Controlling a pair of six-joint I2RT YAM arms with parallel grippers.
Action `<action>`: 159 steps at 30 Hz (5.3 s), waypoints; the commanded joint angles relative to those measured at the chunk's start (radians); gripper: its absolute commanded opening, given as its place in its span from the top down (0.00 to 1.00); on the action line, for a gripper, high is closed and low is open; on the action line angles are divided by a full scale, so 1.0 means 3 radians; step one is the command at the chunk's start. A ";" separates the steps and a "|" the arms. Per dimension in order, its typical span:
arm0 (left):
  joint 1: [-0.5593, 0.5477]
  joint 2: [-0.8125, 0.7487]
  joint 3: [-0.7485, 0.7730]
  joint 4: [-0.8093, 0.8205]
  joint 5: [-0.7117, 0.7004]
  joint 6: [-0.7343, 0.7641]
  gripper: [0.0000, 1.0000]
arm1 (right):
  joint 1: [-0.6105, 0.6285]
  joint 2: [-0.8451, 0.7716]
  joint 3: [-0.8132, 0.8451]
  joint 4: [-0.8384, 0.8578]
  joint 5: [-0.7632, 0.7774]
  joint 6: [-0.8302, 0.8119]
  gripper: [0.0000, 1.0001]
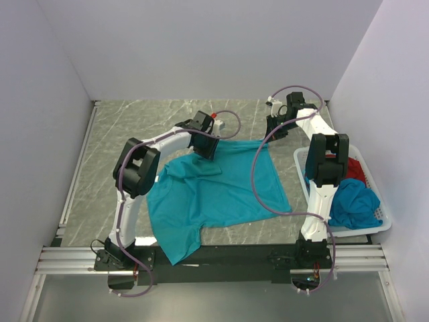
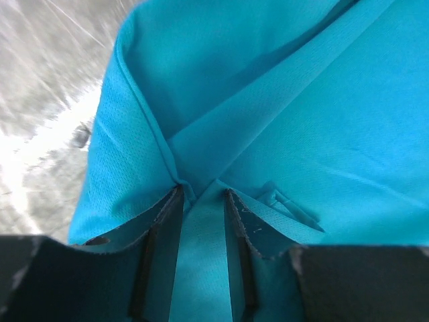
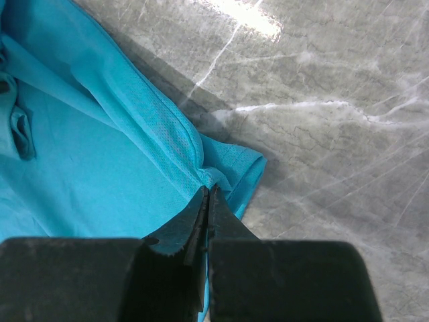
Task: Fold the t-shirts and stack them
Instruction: Flatten the tshirt out
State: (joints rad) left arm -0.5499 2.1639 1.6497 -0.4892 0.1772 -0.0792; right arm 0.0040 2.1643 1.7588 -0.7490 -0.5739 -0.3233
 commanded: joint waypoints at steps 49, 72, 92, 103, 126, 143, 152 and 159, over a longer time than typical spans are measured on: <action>0.0125 -0.0556 -0.0611 0.0373 0.0243 -0.0109 0.87 | 0.0002 -0.0138 0.0018 -0.0050 -0.0091 -0.0068 1.00; 0.0130 -0.0653 -0.0570 0.0327 0.0105 -0.0058 0.66 | 0.0007 -0.0102 0.0028 -0.0065 -0.0086 -0.0068 1.00; 0.0146 -0.0678 -0.0391 0.0189 0.0100 -0.0038 0.61 | 0.0002 -0.0107 0.0028 -0.0075 -0.0091 -0.0073 1.00; 0.0146 -0.0581 -0.0335 0.0143 0.0130 -0.0017 0.79 | 0.0002 -0.0102 0.0028 -0.0070 -0.0086 -0.0078 1.00; 0.0146 -0.0448 -0.0258 0.0061 0.0222 0.0003 0.69 | 0.0002 -0.0097 0.0038 -0.0080 -0.0091 -0.0078 1.00; 0.0146 -0.0489 -0.0227 0.0087 0.0207 -0.0027 0.95 | 0.0002 -0.0102 0.0033 -0.0085 -0.0091 -0.0078 1.00; 0.0156 -0.1092 -0.0263 0.0061 0.0141 -0.0073 0.99 | 0.0002 -0.0173 0.0038 -0.0085 -0.0091 -0.0088 1.00; 0.0207 -0.1470 -0.0538 0.0163 0.0115 -0.0135 0.99 | 0.0007 -0.0347 0.0038 -0.0091 -0.0081 -0.0134 1.00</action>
State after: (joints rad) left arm -0.4984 1.7786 1.5276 -0.4667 0.2218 -0.1001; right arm 0.0040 2.1563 1.7588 -0.7670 -0.5880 -0.3412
